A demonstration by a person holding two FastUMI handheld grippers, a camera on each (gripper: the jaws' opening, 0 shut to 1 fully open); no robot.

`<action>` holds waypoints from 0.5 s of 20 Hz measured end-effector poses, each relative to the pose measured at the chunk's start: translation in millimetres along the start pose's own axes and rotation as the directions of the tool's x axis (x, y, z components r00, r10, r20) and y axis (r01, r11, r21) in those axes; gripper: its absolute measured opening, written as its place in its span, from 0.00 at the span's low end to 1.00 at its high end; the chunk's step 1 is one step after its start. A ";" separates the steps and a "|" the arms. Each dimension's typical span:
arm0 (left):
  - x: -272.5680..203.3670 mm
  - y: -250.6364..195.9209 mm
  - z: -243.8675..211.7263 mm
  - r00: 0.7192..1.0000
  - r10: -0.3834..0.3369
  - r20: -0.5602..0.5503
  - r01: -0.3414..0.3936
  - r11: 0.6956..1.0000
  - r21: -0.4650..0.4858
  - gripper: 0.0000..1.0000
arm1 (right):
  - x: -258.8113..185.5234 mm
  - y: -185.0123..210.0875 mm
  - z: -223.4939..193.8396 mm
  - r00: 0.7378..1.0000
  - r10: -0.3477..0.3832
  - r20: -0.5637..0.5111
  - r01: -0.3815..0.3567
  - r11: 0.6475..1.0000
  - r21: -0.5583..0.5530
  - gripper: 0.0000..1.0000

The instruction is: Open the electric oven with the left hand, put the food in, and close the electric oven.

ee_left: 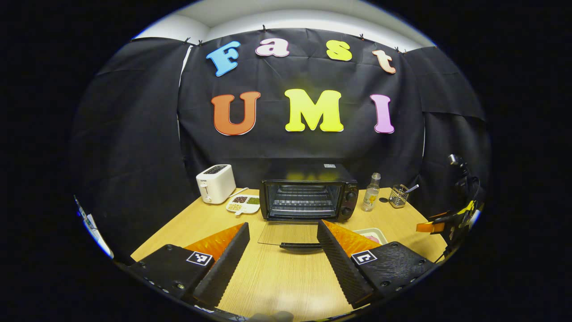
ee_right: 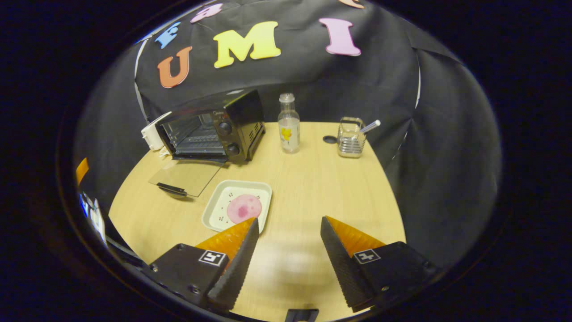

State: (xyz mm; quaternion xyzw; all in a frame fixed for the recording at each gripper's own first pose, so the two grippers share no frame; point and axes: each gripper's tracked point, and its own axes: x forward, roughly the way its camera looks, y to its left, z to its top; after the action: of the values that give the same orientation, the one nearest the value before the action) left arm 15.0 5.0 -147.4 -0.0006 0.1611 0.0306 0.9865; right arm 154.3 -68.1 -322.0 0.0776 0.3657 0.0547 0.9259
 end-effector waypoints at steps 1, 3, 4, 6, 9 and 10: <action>-7.0 -0.8 5.2 1.000 0.010 0.001 -0.010 1.000 0.002 0.97 | 12.8 2.3 -1.6 0.999 0.020 -0.029 -0.020 1.000 0.015 0.80; -15.3 -1.3 13.5 0.999 0.040 0.004 -0.040 0.999 0.001 0.97 | 36.8 5.6 -6.1 0.995 0.056 -0.083 -0.053 0.998 0.037 0.75; -19.1 -2.5 18.3 0.999 0.051 0.009 -0.051 0.999 -0.005 0.97 | 46.6 7.7 -8.2 0.992 0.073 -0.105 -0.068 0.997 0.046 0.72; -22.8 -2.6 20.7 0.996 0.093 0.006 -0.092 0.996 -0.016 0.97 | 64.6 12.9 -11.7 0.985 0.103 -0.141 -0.096 0.994 0.056 0.66; -24.5 -7.5 12.2 0.990 0.139 -0.024 -0.139 0.990 -0.034 0.97 | 84.9 26.0 -17.1 0.971 0.150 -0.188 -0.143 0.988 0.053 0.59; -26.0 -10.0 9.7 0.988 0.150 -0.036 -0.151 0.988 -0.036 0.97 | 90.9 29.2 -17.5 0.966 0.165 -0.200 -0.158 0.986 0.047 0.57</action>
State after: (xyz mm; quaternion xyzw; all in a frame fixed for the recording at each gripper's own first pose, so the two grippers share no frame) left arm -5.9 -6.4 -130.0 -0.0078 0.1762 0.1079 0.9784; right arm 207.1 -23.2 -390.0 0.1153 0.4516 0.1320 0.8749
